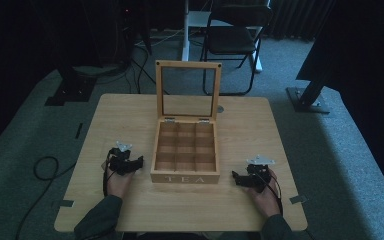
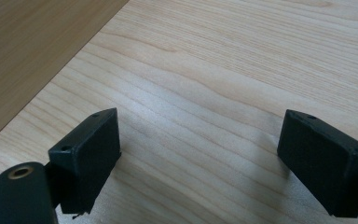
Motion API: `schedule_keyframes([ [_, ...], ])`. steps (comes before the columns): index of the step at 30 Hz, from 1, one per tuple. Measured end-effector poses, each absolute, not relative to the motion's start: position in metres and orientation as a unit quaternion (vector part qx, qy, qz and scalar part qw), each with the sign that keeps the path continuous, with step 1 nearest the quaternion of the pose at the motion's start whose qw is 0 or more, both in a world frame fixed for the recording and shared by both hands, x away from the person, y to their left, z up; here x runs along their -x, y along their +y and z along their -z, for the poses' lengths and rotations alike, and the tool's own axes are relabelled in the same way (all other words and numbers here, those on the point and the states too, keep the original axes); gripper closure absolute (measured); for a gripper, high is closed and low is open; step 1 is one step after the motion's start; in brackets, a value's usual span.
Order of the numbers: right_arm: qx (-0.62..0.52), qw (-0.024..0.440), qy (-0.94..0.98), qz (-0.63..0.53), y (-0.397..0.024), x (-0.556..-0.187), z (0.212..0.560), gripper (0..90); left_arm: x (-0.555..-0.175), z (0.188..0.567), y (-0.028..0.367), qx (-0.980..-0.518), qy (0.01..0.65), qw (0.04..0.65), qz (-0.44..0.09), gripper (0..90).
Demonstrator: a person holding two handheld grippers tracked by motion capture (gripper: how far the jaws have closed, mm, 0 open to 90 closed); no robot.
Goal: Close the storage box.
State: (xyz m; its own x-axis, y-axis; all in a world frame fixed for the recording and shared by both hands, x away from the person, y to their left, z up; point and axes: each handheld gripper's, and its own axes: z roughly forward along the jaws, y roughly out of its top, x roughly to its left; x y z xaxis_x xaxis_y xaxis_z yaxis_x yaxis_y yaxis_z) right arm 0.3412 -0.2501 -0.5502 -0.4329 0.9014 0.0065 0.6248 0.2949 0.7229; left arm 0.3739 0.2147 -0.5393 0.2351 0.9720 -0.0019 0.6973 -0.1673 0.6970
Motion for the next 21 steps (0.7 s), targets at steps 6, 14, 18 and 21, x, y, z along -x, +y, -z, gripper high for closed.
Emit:
schedule_keyframes([
  [6,-0.490,0.207,0.778,-0.334,-0.2503,-0.3409,0.5502,12.7,-0.3736,0.5410,0.2124,-0.729,0.569,0.296,-0.240,31.1],
  [14,-0.490,0.207,0.778,-0.334,-0.2504,-0.3414,0.5503,12.4,-0.3741,0.5409,0.2127,-0.731,0.567,0.296,-0.239,30.9],
  [18,-0.488,0.206,0.779,-0.335,-0.2503,-0.3423,0.5503,11.9,-0.3758,0.5417,0.2129,-0.731,0.564,0.299,-0.239,29.5],
  [21,-0.488,0.205,0.780,-0.335,-0.2503,-0.3425,0.5502,11.9,-0.3775,0.5404,0.2136,-0.731,0.568,0.299,-0.233,29.4],
])
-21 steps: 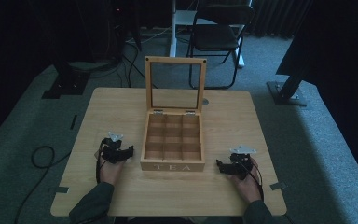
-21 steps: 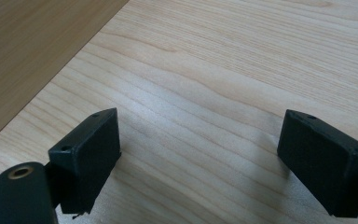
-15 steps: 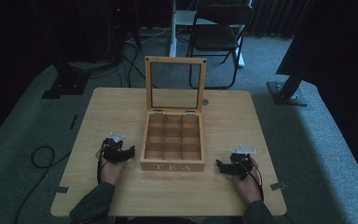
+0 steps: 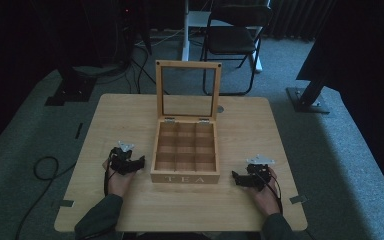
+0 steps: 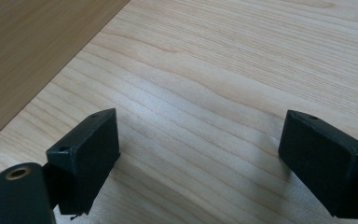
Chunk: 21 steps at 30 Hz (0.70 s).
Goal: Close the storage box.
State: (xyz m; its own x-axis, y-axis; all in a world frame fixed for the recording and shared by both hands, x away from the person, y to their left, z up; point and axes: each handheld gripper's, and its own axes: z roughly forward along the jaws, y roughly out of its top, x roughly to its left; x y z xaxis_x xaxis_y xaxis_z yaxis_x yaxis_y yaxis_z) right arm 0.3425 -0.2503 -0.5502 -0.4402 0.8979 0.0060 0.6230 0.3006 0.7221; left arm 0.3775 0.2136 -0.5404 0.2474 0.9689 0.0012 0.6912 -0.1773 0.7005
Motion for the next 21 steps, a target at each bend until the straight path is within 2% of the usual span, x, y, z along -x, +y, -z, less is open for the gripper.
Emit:
schedule_keyframes([
  [4,-0.487,0.206,0.780,-0.334,-0.250,-0.342,0.550,11.9,-0.381,0.536,0.222,-0.717,0.586,0.313,-0.210,33.0],
  [21,-0.487,0.206,0.780,-0.334,-0.250,-0.342,0.550,11.9,-0.399,0.505,0.228,-0.714,0.566,0.341,-0.231,33.5],
])
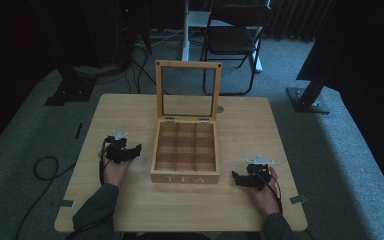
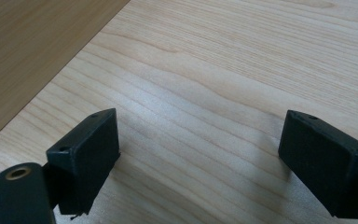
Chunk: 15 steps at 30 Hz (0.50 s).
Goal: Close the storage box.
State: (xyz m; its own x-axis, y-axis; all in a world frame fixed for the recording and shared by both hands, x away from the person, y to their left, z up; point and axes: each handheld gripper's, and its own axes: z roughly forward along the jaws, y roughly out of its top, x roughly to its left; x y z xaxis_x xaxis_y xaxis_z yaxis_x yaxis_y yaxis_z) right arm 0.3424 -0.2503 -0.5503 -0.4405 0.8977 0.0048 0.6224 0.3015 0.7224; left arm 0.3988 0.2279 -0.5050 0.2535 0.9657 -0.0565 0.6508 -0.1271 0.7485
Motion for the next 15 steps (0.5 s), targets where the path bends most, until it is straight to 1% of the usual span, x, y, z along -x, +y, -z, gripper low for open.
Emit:
schedule_keyframes([
  [8,-0.487,0.206,0.780,-0.334,-0.250,-0.342,0.550,11.9,-0.410,0.487,0.232,-0.710,0.553,0.373,-0.226,33.3],
  [15,-0.488,0.206,0.779,-0.334,-0.250,-0.342,0.550,12.0,-0.421,0.467,0.232,-0.708,0.543,0.387,-0.232,32.9],
])
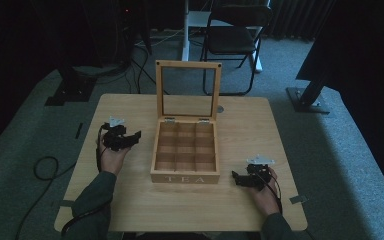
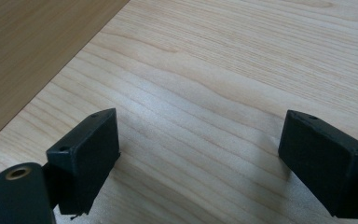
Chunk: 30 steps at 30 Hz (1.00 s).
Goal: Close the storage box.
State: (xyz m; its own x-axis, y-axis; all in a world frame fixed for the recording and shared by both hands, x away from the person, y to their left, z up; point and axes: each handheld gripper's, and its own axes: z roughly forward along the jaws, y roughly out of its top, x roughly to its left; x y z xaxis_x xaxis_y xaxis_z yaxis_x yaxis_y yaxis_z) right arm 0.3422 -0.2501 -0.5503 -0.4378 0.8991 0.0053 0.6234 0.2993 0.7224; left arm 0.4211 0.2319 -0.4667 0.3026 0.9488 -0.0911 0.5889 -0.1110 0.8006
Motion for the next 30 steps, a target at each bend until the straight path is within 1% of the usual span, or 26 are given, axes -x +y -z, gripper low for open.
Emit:
schedule_keyframes([
  [8,-0.489,0.206,0.779,-0.334,-0.250,-0.342,0.550,11.9,-0.434,0.451,0.227,-0.710,0.533,0.393,-0.237,32.4],
  [14,-0.490,0.207,0.778,-0.334,-0.250,-0.342,0.550,12.1,-0.445,0.445,0.225,-0.704,0.536,0.406,-0.228,32.3],
  [19,-0.492,0.208,0.777,-0.333,-0.250,-0.341,0.550,12.2,-0.452,0.441,0.222,-0.704,0.531,0.410,-0.232,32.3],
  [30,-0.493,0.208,0.776,-0.333,-0.249,-0.341,0.550,12.2,-0.463,0.430,0.216,-0.690,0.531,0.435,-0.230,31.9],
])
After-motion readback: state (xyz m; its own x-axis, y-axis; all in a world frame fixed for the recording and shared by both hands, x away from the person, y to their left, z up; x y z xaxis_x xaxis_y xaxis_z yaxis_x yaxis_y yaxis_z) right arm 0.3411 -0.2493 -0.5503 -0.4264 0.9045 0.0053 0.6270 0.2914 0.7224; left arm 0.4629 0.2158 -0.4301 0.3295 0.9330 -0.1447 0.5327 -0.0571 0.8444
